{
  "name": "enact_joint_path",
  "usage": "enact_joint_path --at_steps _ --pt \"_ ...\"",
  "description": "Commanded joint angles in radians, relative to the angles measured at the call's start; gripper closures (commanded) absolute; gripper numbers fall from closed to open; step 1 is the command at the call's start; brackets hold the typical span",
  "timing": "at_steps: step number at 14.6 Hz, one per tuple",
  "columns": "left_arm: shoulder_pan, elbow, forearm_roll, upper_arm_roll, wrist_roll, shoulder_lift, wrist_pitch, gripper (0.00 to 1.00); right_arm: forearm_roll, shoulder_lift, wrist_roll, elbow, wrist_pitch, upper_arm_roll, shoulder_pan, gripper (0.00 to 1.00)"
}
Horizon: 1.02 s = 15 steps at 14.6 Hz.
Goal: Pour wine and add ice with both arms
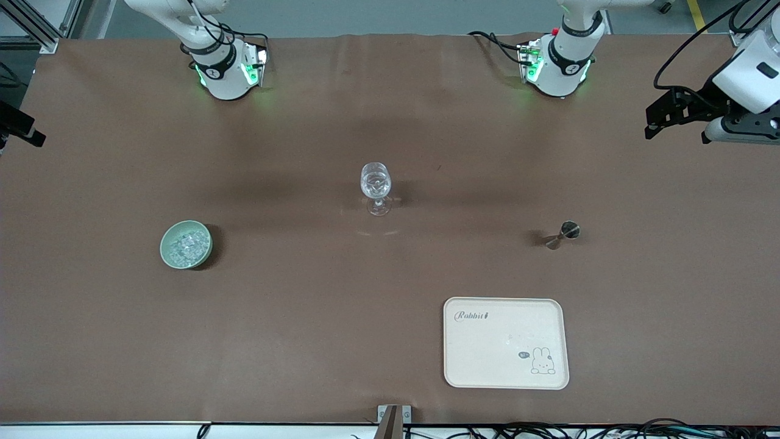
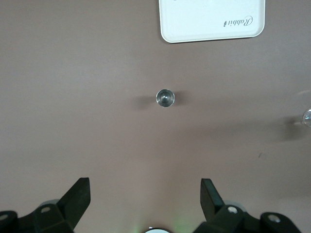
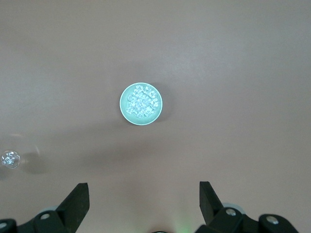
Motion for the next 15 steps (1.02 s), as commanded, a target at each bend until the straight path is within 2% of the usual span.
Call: enact_joint_path --at_steps 1,5,8,12,15 --pt "0.001 0.025 0.004 -0.003 -0.01 0.011 0.001 0.0 -0.005 -0.008 -0.013 -0.007 -0.003 0.011 -0.017 0.0" --pt "0.007 0.025 0.001 0.003 -0.007 0.029 0.001 0.0 -0.005 -0.008 -0.013 -0.007 -0.003 0.011 -0.017 0.0" --pt "0.013 0.116 0.006 0.031 0.012 0.125 0.0 0.0 -0.005 0.002 -0.007 -0.01 0.001 0.011 -0.015 0.0" --pt "0.06 0.132 0.007 0.034 0.009 0.237 0.0 0.0 0.0 0.124 -0.005 -0.024 0.059 0.014 -0.005 0.0" --pt "0.129 0.132 -0.002 0.033 0.009 0.308 0.0 0.0 0.003 0.179 -0.005 -0.114 0.199 0.016 -0.003 0.0"
